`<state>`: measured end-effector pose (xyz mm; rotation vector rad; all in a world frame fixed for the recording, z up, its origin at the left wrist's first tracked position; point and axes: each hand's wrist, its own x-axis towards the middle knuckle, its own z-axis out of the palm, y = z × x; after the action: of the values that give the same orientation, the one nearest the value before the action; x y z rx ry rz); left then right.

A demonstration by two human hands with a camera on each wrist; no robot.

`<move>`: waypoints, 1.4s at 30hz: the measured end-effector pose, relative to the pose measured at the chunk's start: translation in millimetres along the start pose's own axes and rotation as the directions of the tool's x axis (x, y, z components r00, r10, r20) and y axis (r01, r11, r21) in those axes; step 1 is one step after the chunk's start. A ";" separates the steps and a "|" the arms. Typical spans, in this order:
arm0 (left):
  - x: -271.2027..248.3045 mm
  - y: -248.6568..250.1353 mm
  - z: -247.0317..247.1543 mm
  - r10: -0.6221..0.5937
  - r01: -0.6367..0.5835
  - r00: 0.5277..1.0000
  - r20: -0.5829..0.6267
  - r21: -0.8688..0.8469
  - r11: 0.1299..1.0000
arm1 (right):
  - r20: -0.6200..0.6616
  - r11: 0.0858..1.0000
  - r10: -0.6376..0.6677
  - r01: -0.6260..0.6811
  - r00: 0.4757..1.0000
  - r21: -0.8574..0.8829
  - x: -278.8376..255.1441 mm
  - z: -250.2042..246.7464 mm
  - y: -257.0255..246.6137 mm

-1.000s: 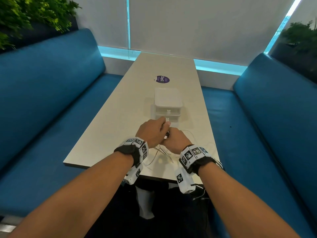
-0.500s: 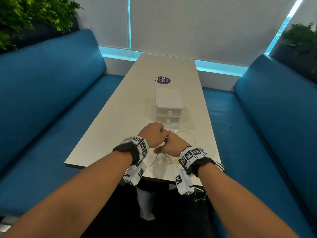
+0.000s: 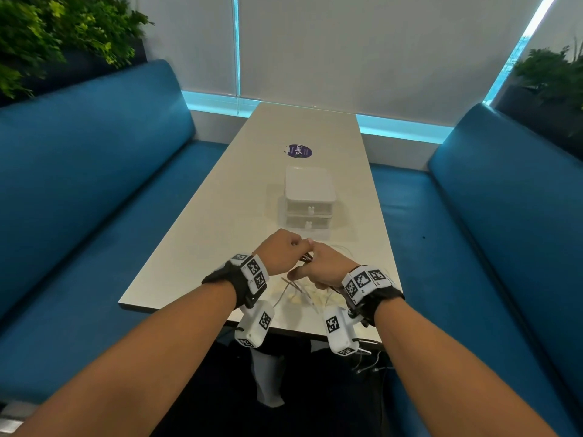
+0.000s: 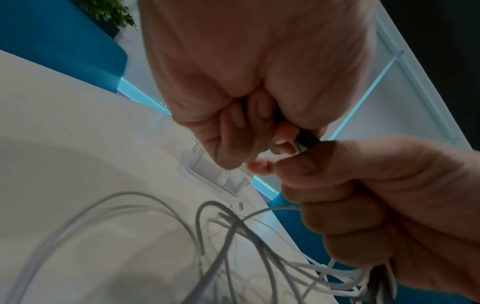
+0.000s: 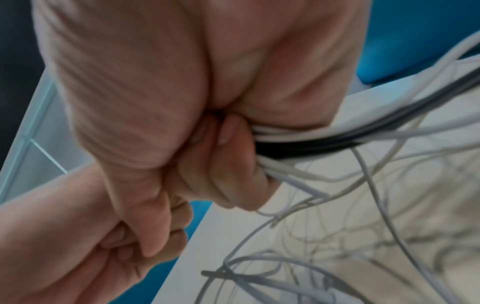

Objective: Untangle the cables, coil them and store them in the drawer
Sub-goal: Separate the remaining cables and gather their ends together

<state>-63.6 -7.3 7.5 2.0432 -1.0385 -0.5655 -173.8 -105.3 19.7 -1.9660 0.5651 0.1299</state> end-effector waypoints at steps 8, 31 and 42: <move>2.3 11.5 -18.4 -0.024 0.027 0.999 -0.042 0.055 0.998 | -0.101 0.999 -0.027 0.030 0.995 0.023 6.5 6.2 -0.5; -10.2 -27.1 -47.0 -0.251 0.246 0.968 -0.010 -0.159 0.956 | -0.299 0.865 -0.302 0.129 0.905 -0.484 17.4 10.5 -0.2; 9.4 7.0 -12.1 -0.113 0.079 0.979 -0.172 -0.195 0.978 | -0.214 0.880 -0.325 0.212 0.921 -0.425 13.5 14.7 -11.9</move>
<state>-53.5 -12.5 20.1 1.9454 -0.7528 -0.4953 -154.3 -92.7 18.4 -2.4622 0.4592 -0.2353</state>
